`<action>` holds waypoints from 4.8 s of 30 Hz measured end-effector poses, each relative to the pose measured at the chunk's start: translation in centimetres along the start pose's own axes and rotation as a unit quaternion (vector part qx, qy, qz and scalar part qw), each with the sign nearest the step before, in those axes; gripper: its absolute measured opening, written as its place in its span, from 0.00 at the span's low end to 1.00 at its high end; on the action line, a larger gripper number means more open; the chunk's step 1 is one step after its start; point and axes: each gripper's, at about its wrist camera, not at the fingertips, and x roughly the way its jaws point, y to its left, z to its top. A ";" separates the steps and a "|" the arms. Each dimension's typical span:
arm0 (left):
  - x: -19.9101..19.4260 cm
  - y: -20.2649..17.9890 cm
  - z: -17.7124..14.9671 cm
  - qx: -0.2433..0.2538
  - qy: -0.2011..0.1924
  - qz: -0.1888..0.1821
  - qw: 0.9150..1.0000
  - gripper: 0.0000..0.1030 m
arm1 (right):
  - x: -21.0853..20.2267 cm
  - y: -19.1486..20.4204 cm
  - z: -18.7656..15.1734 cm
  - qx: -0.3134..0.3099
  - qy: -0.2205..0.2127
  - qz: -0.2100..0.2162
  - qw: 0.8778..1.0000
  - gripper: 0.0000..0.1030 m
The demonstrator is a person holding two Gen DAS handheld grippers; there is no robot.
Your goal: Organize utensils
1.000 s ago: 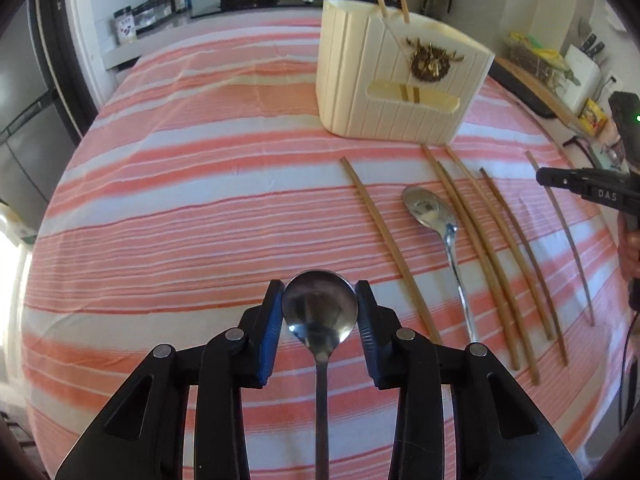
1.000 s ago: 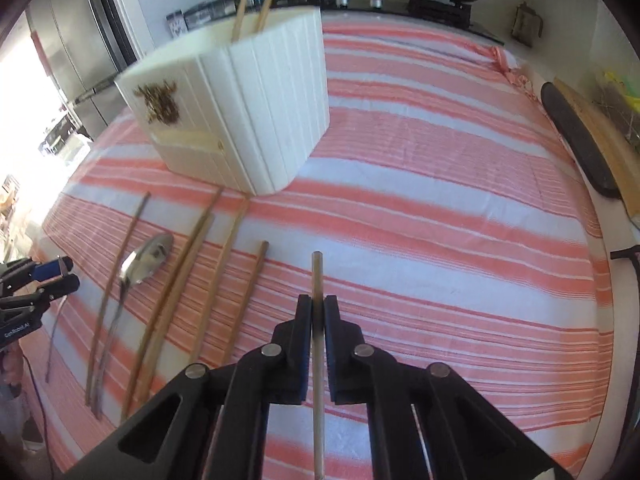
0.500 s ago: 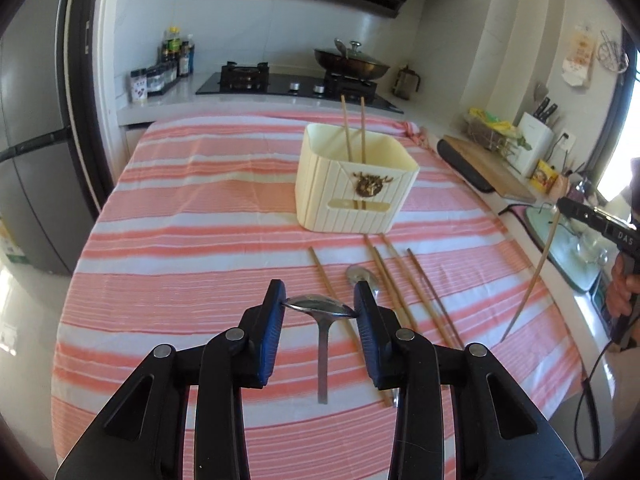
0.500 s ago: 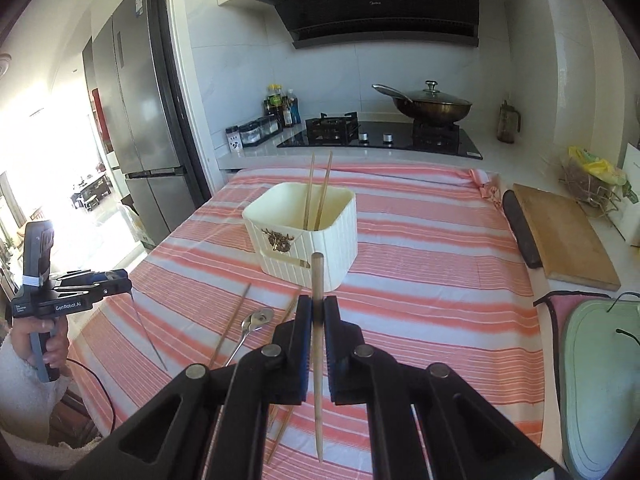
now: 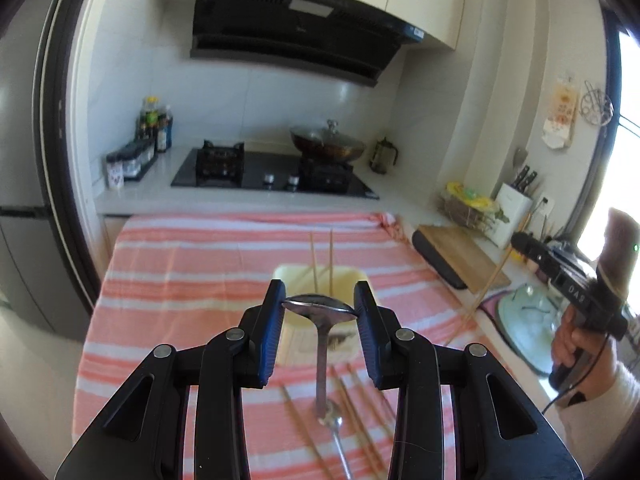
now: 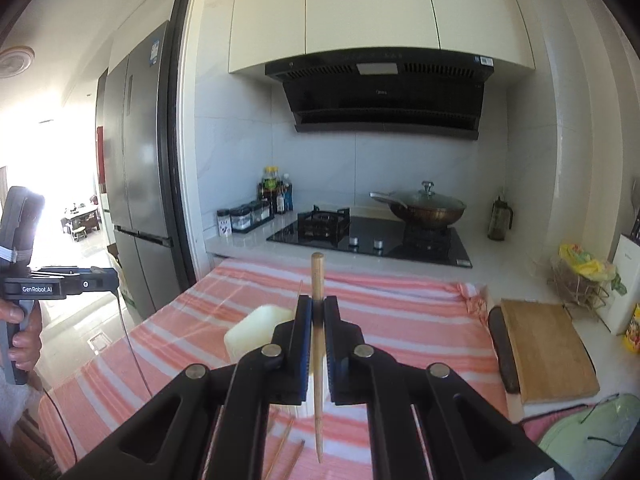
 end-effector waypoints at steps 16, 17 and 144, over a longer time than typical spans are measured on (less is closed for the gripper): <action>20.6 2.0 1.5 -0.034 0.100 0.070 0.992 0.34 | 18.8 -2.5 -2.1 0.083 0.097 0.030 0.991 0.06; 21.8 2.3 0.8 -0.040 0.120 0.071 0.989 0.34 | 20.0 -2.9 -2.9 0.098 0.122 0.038 0.987 0.06; 13.9 -5.5 -25.4 0.081 0.210 0.108 0.968 0.16 | 1.6 -1.9 -29.0 0.061 0.279 -0.087 0.954 0.61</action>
